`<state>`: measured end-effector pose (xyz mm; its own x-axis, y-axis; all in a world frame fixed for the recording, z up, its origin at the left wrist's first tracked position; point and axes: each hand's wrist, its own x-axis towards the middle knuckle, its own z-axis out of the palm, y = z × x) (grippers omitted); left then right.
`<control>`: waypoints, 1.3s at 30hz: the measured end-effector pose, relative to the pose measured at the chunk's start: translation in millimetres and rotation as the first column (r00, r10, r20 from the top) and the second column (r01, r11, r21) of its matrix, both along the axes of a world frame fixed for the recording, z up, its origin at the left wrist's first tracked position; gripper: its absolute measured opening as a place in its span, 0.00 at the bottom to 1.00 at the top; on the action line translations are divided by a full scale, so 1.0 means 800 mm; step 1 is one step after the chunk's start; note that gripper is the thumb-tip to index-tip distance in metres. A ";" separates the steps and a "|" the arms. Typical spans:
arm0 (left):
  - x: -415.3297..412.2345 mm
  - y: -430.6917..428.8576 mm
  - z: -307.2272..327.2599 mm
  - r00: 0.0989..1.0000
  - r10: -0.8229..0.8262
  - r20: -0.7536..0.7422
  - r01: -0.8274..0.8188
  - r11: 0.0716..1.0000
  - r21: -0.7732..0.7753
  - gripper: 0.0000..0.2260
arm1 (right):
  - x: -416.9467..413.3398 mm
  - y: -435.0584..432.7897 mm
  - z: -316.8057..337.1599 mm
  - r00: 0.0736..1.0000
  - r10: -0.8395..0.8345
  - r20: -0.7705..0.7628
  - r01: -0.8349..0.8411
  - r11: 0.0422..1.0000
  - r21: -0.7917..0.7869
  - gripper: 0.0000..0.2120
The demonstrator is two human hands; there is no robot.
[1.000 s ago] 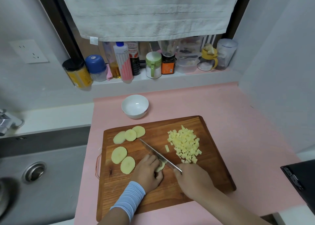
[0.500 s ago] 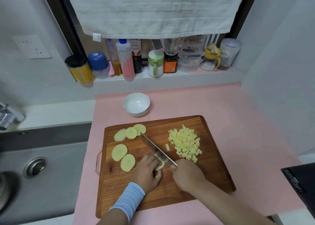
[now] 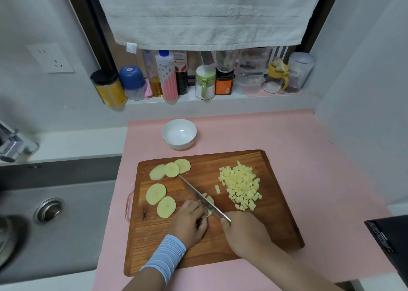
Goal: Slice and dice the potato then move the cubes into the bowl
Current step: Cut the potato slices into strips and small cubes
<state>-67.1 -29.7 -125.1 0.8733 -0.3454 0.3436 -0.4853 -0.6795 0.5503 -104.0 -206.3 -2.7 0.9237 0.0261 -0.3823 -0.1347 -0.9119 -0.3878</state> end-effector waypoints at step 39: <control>-0.009 0.012 -0.006 0.999 0.023 0.027 -0.022 0.999 -0.048 0.02 | -0.013 0.006 -0.001 0.997 -0.028 -0.065 0.028 1.000 -0.005 0.15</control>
<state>-74.5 -20.4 -130.2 0.8704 -0.3085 0.3837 -0.4859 -0.6635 0.5689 -114.4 -201.7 -3.3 0.8971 -0.0009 -0.4417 -0.1848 -0.9090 -0.3736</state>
